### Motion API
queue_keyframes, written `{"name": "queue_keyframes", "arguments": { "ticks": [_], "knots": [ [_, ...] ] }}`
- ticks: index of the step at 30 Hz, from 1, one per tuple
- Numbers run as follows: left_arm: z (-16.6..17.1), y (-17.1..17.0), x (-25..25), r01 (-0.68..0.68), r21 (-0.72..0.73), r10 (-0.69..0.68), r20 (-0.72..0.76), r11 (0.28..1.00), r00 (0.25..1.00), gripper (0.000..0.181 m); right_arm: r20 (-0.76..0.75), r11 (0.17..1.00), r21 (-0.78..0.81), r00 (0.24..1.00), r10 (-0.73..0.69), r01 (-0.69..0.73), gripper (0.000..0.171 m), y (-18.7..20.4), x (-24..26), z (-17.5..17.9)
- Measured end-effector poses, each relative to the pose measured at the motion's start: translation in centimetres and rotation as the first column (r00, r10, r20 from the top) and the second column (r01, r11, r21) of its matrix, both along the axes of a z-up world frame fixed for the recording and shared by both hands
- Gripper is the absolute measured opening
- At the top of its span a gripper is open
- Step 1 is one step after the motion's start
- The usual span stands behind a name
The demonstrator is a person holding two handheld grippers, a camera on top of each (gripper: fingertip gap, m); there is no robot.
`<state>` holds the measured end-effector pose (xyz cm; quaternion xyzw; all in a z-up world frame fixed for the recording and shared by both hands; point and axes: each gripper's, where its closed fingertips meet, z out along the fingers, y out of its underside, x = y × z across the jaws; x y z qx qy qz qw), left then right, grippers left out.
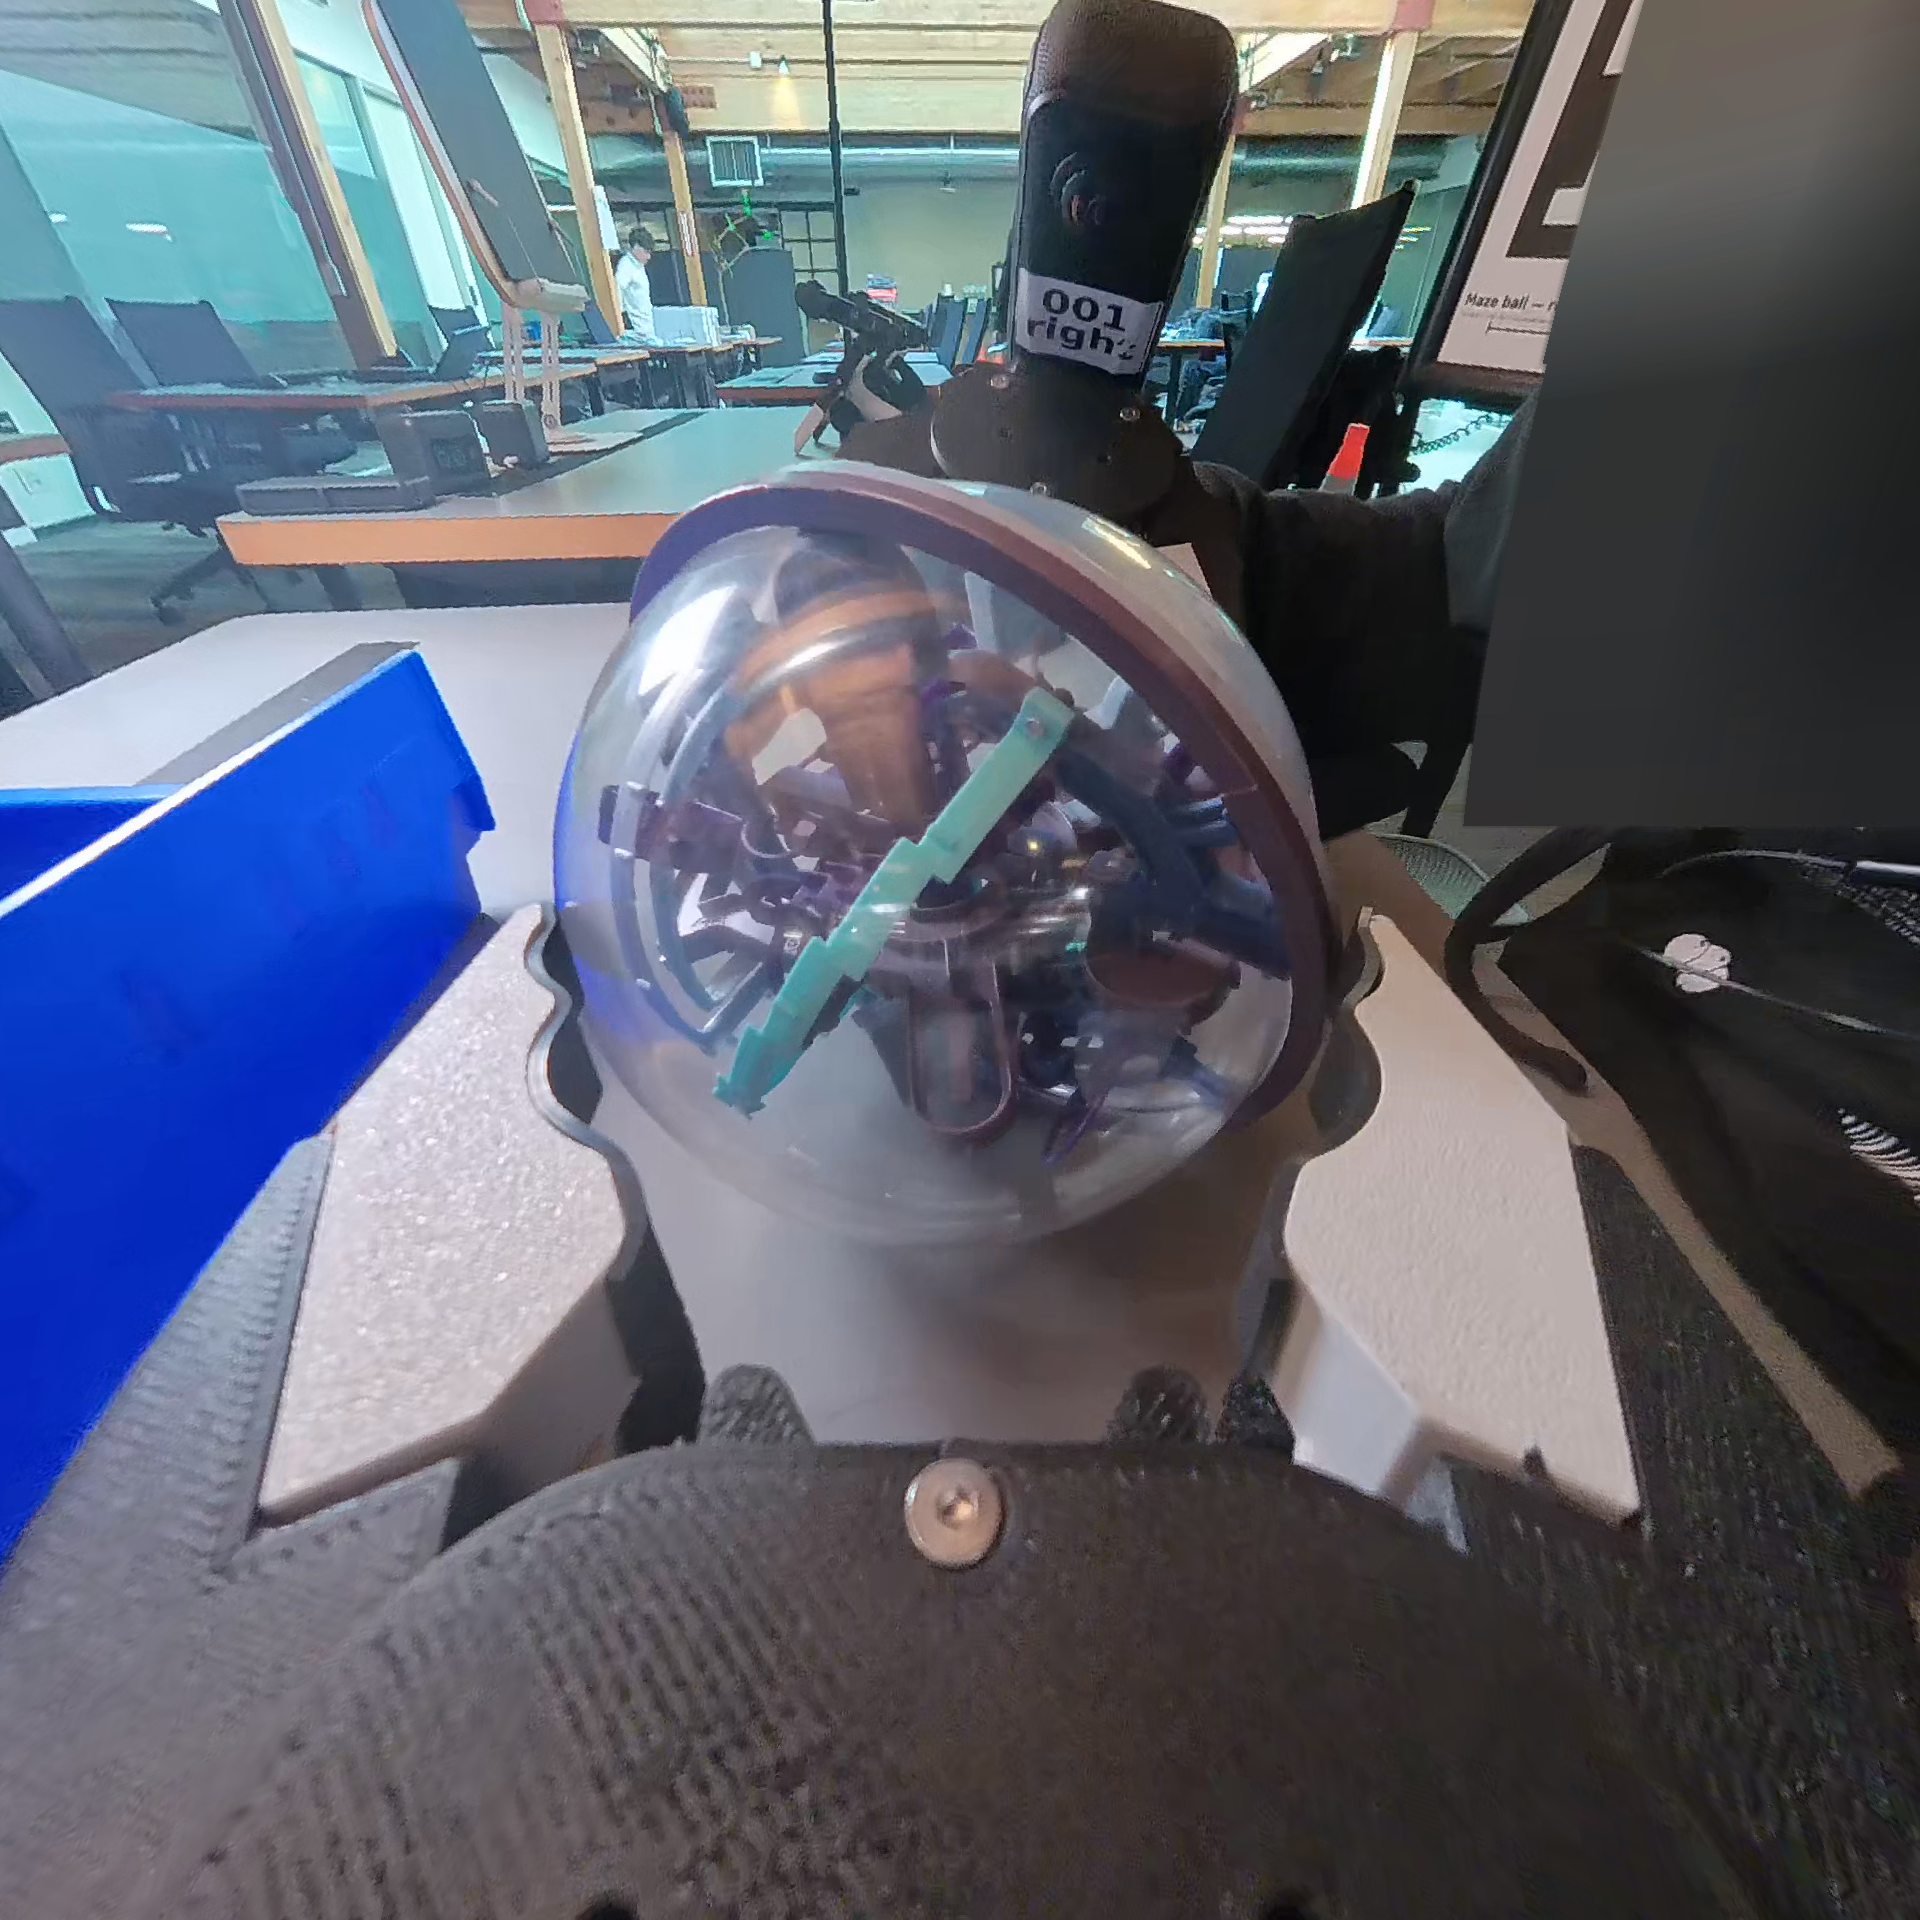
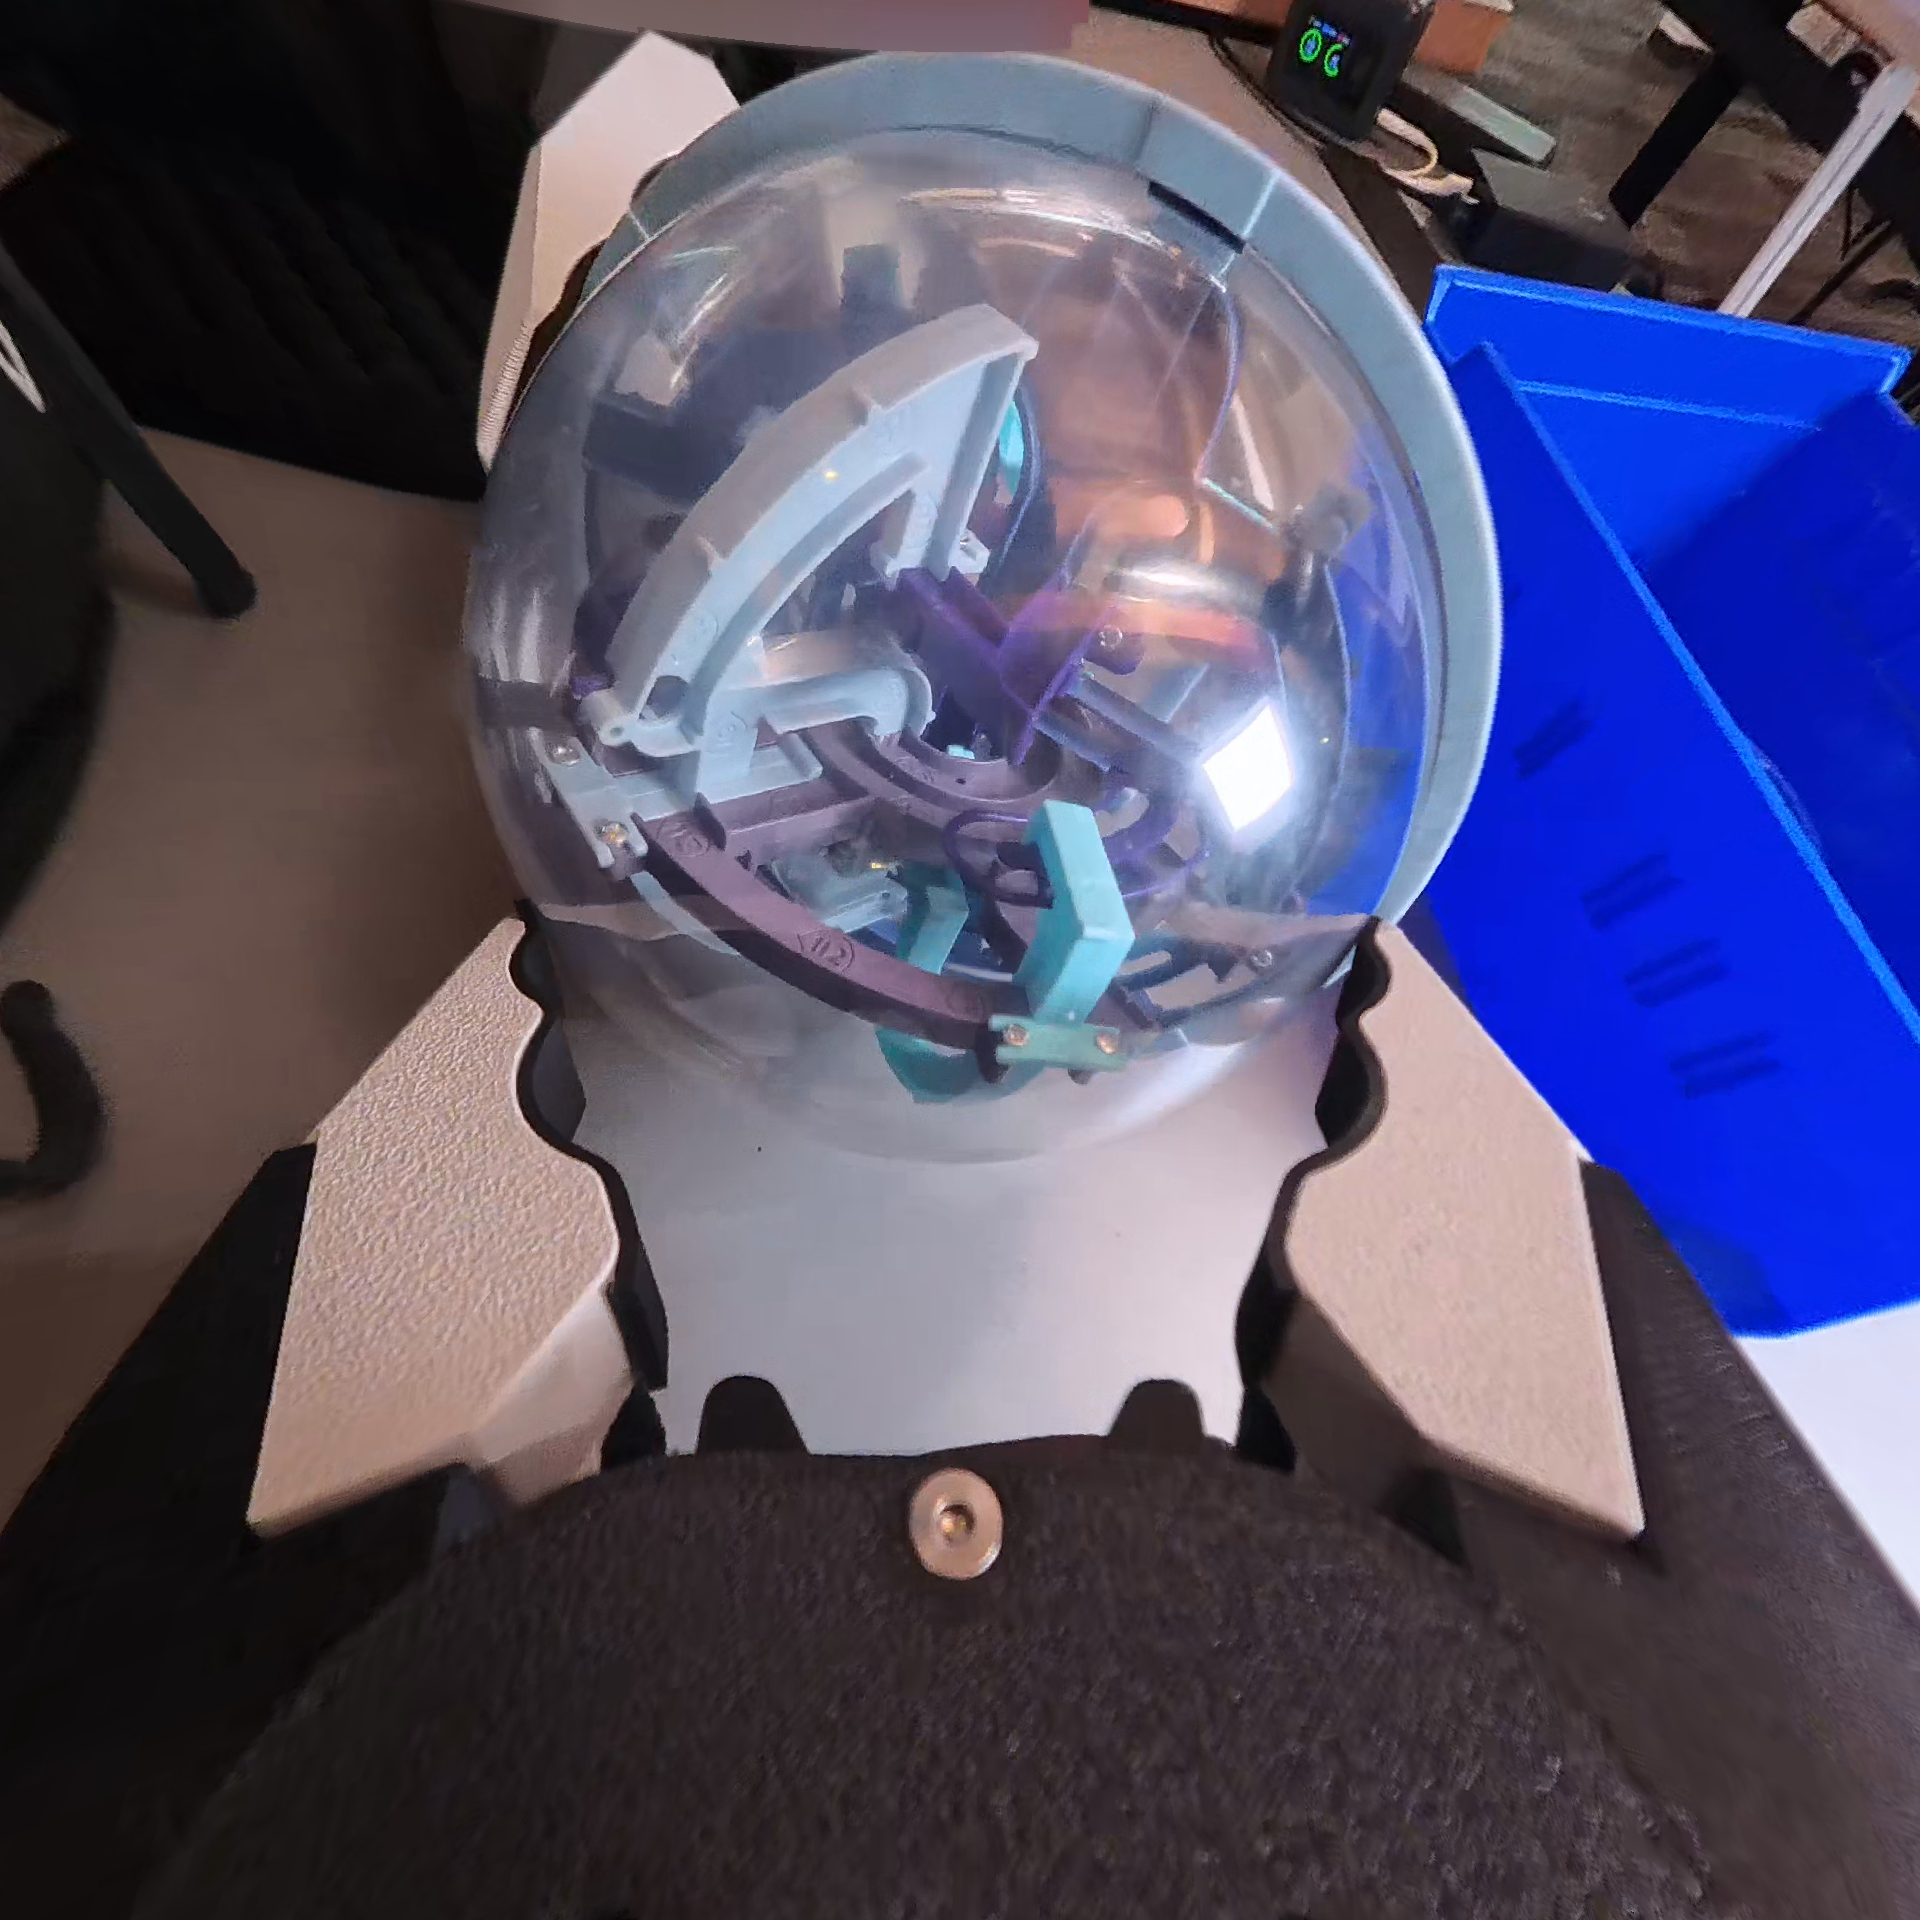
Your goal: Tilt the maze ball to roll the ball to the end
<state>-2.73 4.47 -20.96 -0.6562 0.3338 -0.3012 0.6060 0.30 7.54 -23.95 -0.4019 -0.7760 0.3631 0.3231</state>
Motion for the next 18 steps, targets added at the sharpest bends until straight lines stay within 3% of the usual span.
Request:
{"name": "queue_keyframes", "arguments": {
  "ticks": [1, 9, 18],
  "knots": [
    [0.0, 0.0, -0.1, -0.002, 0.009, 0.002, -0.004, 1.000, 1.000, 0.140, 0.002, 1.000, 0.012, 1.000, 0.001, -0.001, 0.144, 0.0, -0.1, 0.0],
    [2.0, -0.5, -0.9, -0.011, 0.126, 0.016, -0.039, 0.992, 0.999, 0.140, -0.059, 0.997, 0.077, 0.998, 0.000, 0.005, 0.146, -0.4, -1.5, 1.1],
    [7.2, -1.3, -1.9, -0.028, 0.275, 0.052, -0.078, 0.961, 0.996, 0.141, -0.148, 0.982, 0.186, 0.988, 0.051, -0.022, 0.146, -0.9, -2.8, 7.3]
  ]
}}
